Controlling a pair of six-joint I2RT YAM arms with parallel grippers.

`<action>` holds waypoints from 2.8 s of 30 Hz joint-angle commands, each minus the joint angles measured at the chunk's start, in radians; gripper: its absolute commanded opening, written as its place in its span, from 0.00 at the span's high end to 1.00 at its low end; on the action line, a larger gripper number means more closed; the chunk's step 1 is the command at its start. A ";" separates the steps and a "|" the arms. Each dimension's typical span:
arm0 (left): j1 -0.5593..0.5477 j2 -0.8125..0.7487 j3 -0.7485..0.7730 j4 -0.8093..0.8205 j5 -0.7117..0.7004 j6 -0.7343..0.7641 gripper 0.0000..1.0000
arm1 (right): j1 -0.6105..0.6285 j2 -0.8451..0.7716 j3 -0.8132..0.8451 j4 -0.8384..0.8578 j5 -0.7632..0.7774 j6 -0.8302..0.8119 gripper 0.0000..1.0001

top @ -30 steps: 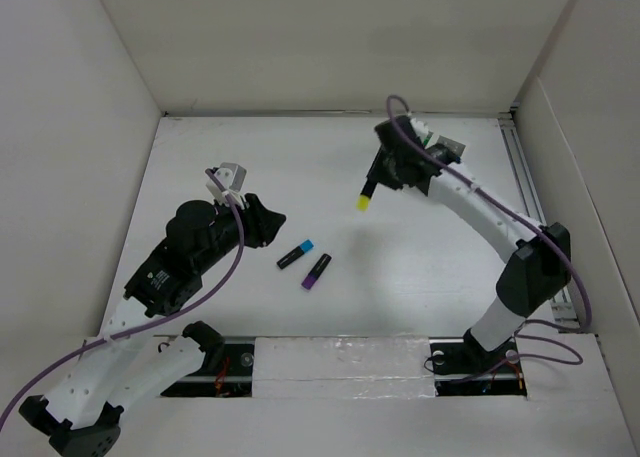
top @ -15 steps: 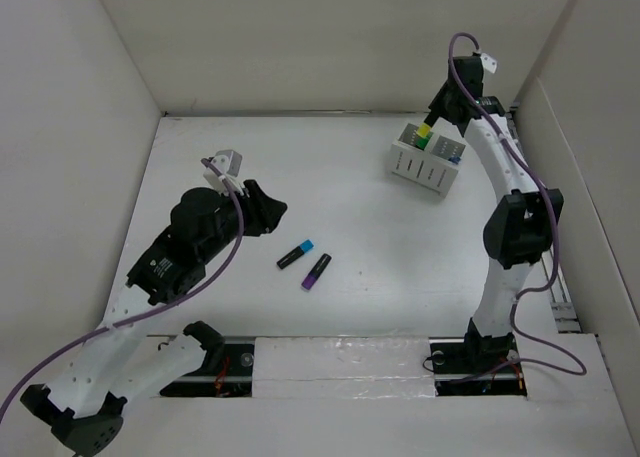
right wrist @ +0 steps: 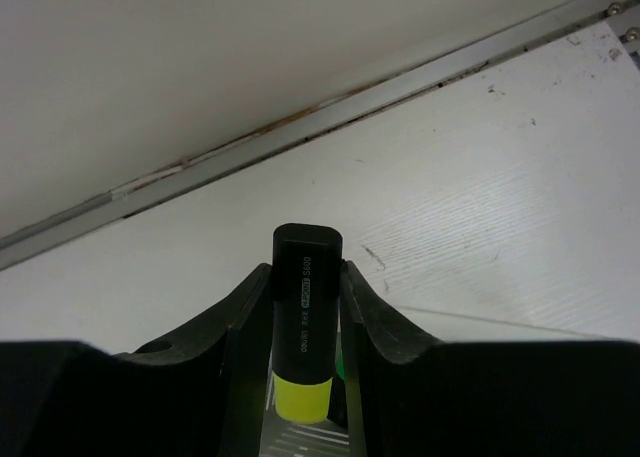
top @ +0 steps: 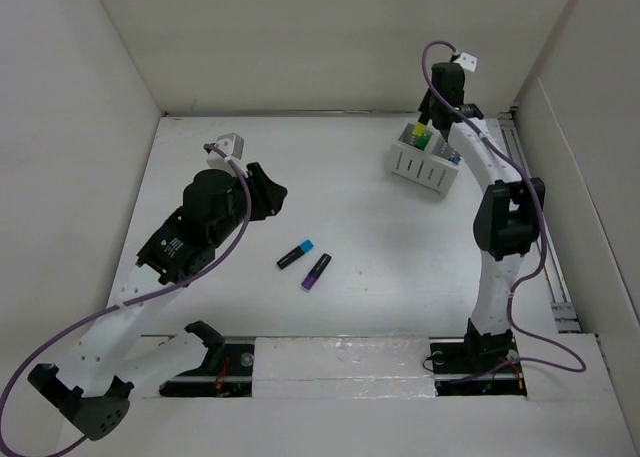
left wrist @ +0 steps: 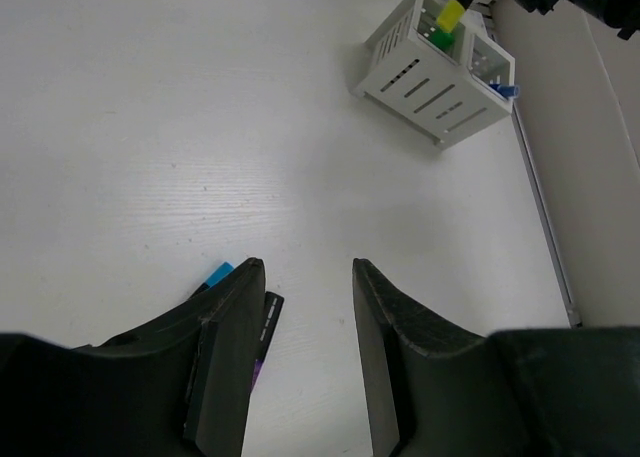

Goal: Organize the desk

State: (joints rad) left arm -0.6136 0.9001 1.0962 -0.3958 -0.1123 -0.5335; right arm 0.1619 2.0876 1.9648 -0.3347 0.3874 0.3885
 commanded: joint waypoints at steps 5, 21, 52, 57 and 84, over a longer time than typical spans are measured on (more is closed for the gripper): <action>-0.003 -0.064 0.016 -0.029 -0.053 -0.019 0.62 | 0.074 -0.072 -0.141 0.126 0.087 -0.056 0.69; -0.003 -0.118 -0.042 -0.002 0.039 0.069 0.60 | 0.350 -0.455 -0.386 -0.113 0.064 -0.028 0.95; 0.006 -0.182 -0.162 0.052 0.221 0.133 0.50 | 0.788 -0.190 -0.619 -0.142 -0.337 0.363 0.35; 0.006 -0.193 -0.168 0.054 0.230 0.130 0.49 | 0.788 -0.169 -0.632 -0.096 -0.338 0.411 0.36; -0.003 -0.181 -0.150 0.052 0.158 0.161 0.50 | 0.837 -0.076 -0.572 -0.456 -0.067 0.340 0.46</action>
State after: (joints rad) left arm -0.6136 0.7158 0.9245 -0.3744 0.0624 -0.3923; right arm 0.9901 2.0136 1.4483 -0.7216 0.3630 0.7223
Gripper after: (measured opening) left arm 0.502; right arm 0.536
